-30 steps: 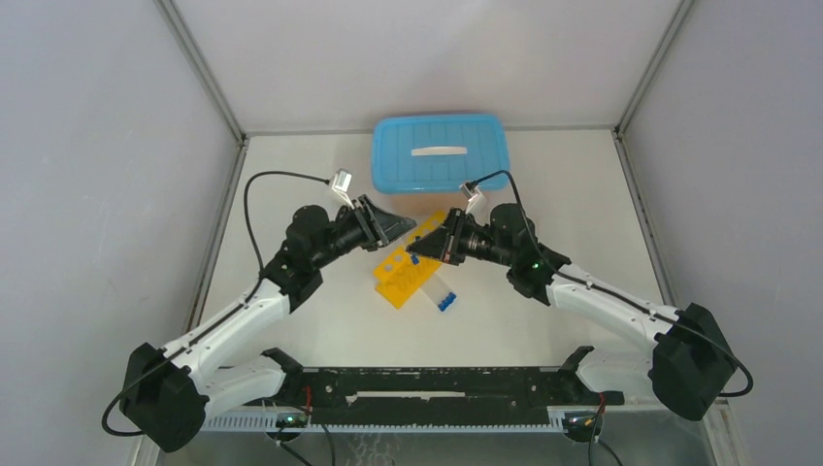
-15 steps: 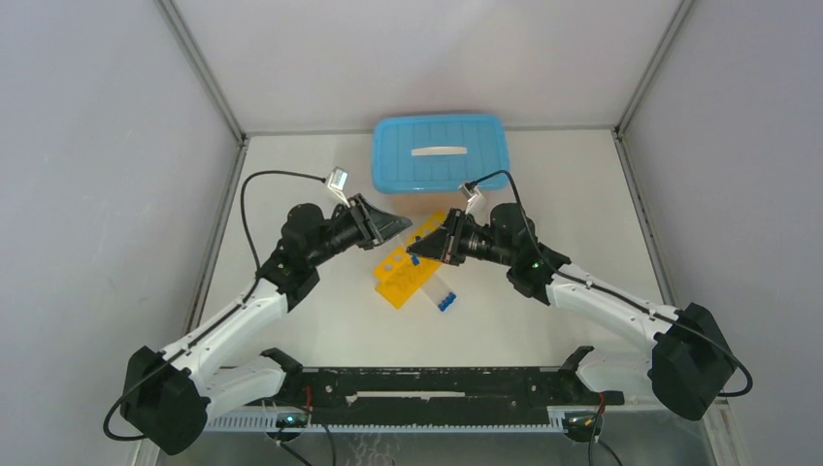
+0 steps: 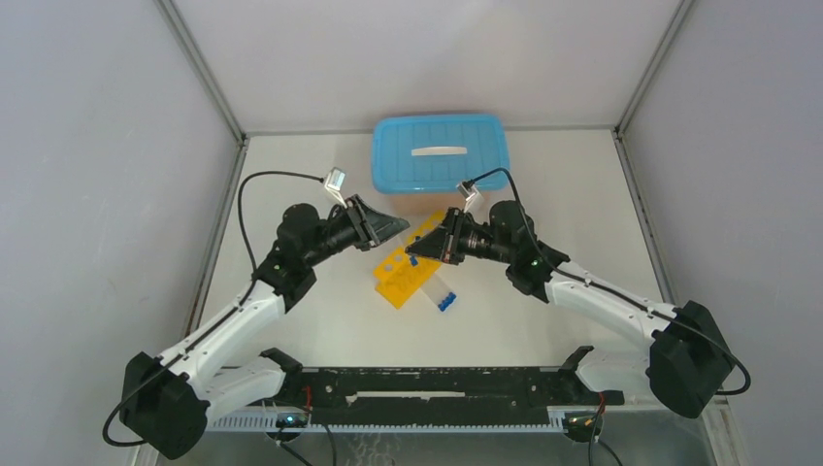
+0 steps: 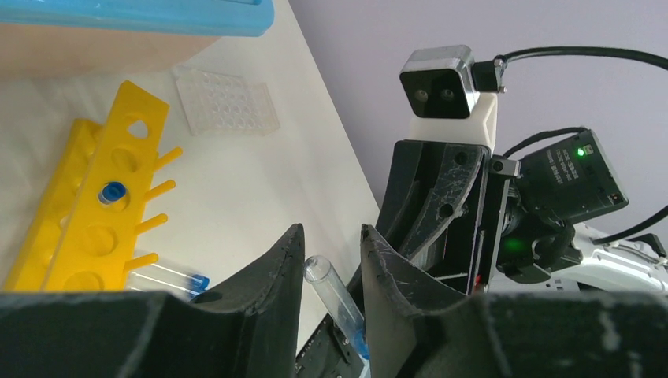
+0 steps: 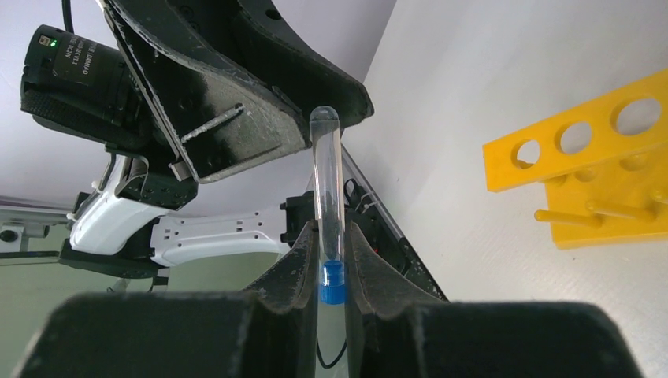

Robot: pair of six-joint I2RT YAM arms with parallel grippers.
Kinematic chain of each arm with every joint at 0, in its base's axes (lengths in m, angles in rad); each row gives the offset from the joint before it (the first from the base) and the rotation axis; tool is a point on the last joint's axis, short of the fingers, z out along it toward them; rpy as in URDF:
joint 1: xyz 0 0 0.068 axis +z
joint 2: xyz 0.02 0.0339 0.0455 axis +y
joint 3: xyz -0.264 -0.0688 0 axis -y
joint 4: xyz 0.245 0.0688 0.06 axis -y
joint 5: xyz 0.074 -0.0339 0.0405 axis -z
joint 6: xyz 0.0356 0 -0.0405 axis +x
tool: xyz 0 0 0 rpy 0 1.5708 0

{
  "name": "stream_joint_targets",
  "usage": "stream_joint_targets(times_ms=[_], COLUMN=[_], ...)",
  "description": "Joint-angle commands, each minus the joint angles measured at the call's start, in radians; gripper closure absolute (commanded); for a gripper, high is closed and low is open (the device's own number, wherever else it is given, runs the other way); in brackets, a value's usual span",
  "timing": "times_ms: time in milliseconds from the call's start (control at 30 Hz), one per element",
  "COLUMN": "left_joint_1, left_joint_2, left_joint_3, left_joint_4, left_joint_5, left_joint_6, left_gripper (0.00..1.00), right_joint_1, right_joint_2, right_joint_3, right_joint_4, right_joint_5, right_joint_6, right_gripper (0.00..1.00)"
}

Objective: Organize the chemistry lab equipment
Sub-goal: Pick up the test tube at the center of the board.

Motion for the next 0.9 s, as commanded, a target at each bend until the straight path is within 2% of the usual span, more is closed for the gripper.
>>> stream_joint_targets(times_ms=[0,300,633,867], left_joint_1=[0.008,0.031,0.062,0.084], left_joint_2=[-0.001,-0.009,0.022,0.038], left_joint_3=[0.004,-0.005,0.011,0.02], left_joint_4=[0.01,-0.017,-0.017,-0.027], left_joint_5=[0.077,0.1,0.185,0.247], left_joint_6=[0.006,0.019,0.03,0.04], left_gripper=[0.64,0.61,0.72,0.74], right_joint_1=[-0.006,-0.013,-0.008,-0.008], right_joint_2=[0.0,0.006,0.029,0.032], right_joint_3=[0.05,0.057,0.064,0.068], right_joint_4=[0.028,0.022,0.024,0.007], right_joint_5=[-0.005,-0.015,-0.04,-0.053], right_joint_6=[-0.022,-0.024,-0.024,-0.034], right_gripper=[0.85,0.85,0.85,0.85])
